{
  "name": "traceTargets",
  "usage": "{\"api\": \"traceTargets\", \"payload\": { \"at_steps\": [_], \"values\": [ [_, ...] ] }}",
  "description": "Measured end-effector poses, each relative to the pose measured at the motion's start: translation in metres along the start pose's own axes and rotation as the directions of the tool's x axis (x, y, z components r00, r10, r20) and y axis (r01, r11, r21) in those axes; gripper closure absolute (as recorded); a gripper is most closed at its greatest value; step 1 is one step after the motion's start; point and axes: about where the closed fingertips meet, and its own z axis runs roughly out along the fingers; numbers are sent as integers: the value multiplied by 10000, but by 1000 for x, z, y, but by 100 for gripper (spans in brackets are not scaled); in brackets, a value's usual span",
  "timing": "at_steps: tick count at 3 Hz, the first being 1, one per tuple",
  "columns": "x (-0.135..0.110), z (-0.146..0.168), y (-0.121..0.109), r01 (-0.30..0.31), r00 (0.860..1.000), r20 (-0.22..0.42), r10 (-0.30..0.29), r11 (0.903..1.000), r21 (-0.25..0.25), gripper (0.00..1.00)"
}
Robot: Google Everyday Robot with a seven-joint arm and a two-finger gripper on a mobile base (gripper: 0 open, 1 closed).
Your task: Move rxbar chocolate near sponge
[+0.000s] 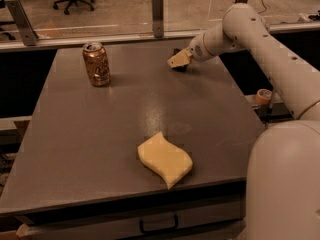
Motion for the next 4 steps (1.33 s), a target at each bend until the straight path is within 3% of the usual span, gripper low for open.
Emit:
{"api": "traceTargets", "payload": {
  "at_steps": [1, 2, 3, 4],
  "values": [
    [-11, -24, 11, 843, 9964, 101, -839, 9953, -473, 100],
    [-45, -85, 38, 2755, 9604, 803, -2668, 9525, -1297, 100],
    [-37, -86, 46, 3250, 9457, 634, -3187, 9294, -1751, 100],
    [-36, -80, 48, 3225, 9466, 587, -3171, 9274, -1898, 100]
  ]
}}
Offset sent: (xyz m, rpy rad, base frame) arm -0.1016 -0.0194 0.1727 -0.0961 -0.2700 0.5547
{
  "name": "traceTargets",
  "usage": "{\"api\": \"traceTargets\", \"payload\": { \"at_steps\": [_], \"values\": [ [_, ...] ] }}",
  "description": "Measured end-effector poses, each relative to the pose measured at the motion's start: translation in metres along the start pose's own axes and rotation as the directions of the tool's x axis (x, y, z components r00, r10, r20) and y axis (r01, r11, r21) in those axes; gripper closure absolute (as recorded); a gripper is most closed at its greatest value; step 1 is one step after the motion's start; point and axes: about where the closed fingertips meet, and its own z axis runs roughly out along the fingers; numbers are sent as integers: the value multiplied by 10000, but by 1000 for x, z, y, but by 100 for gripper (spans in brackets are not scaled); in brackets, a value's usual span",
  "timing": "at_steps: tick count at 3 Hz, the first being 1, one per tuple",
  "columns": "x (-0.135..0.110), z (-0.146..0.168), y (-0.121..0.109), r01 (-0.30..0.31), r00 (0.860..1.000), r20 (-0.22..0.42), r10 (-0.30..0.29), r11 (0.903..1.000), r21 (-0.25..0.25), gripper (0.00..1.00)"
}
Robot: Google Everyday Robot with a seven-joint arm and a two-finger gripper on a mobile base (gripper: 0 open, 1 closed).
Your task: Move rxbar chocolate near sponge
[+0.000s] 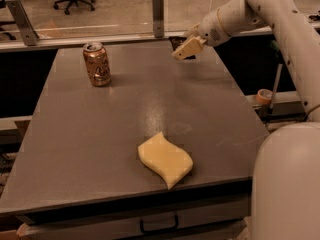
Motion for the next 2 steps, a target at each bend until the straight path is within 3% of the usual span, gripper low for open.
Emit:
{"api": "traceTargets", "payload": {
  "at_steps": [2],
  "values": [
    [23, -9, 43, 442, 9961, -720, -503, 9955, -838, 100]
  ]
}}
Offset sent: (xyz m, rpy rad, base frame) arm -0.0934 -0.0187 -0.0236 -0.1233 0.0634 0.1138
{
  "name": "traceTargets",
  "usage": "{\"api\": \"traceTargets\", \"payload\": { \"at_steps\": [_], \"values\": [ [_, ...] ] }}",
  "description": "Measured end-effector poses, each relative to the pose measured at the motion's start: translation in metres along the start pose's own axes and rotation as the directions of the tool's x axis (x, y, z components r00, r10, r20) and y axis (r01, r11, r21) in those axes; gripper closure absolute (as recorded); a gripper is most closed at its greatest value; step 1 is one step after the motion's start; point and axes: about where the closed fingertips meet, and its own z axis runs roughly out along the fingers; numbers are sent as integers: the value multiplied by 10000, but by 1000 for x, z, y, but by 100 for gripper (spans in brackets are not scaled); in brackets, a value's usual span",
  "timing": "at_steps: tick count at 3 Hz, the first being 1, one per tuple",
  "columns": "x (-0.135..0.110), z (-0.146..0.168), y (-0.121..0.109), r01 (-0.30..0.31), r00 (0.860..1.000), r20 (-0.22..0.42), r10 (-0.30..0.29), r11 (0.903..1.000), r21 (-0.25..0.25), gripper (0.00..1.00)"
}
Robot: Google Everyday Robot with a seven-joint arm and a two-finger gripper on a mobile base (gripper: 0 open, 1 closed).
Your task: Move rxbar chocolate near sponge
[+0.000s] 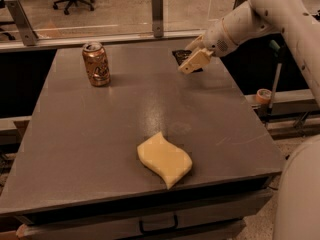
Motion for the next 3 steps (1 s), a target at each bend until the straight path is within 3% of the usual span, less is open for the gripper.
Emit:
{"api": "traceTargets", "payload": {
  "at_steps": [1, 2, 3],
  "values": [
    [19, -7, 38, 125, 9990, -431, -141, 9992, -369, 100],
    [18, -7, 38, 130, 9990, -421, -145, 9993, -362, 100],
    [28, -2, 54, 325, 9973, -633, -380, 9957, -869, 100]
  ]
}}
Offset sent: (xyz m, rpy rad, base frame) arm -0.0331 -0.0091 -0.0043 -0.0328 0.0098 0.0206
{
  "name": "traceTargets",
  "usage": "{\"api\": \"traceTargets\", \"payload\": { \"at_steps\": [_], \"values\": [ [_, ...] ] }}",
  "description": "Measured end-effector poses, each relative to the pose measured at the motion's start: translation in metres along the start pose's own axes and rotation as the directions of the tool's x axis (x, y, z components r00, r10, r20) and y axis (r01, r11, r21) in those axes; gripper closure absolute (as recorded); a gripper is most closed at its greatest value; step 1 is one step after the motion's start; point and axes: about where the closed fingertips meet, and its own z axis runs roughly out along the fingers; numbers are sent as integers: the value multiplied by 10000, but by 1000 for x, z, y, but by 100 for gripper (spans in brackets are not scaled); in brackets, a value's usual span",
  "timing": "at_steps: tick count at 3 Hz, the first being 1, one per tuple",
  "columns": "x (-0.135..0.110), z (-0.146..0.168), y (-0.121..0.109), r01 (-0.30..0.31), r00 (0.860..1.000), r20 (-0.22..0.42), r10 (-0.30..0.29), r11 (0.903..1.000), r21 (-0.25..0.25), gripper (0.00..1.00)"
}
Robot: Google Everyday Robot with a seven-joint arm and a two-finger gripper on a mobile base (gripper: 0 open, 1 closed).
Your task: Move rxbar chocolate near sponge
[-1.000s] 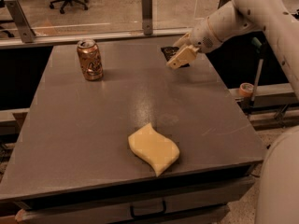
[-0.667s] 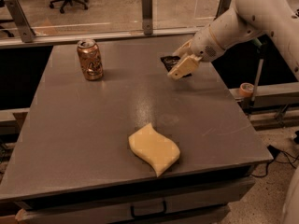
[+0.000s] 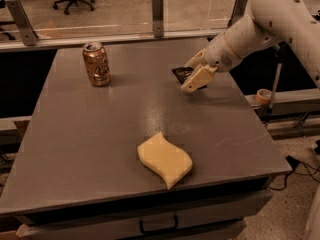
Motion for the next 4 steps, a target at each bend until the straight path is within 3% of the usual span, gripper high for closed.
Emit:
{"api": "traceTargets", "payload": {
  "at_steps": [2, 3, 4],
  "values": [
    [19, -5, 72, 567, 9960, -627, -632, 9933, -1008, 100],
    [25, -3, 110, 608, 9944, -744, -745, 9834, -1711, 100],
    [22, 1, 143, 638, 9936, -747, -851, 9656, -2520, 82]
  ]
}}
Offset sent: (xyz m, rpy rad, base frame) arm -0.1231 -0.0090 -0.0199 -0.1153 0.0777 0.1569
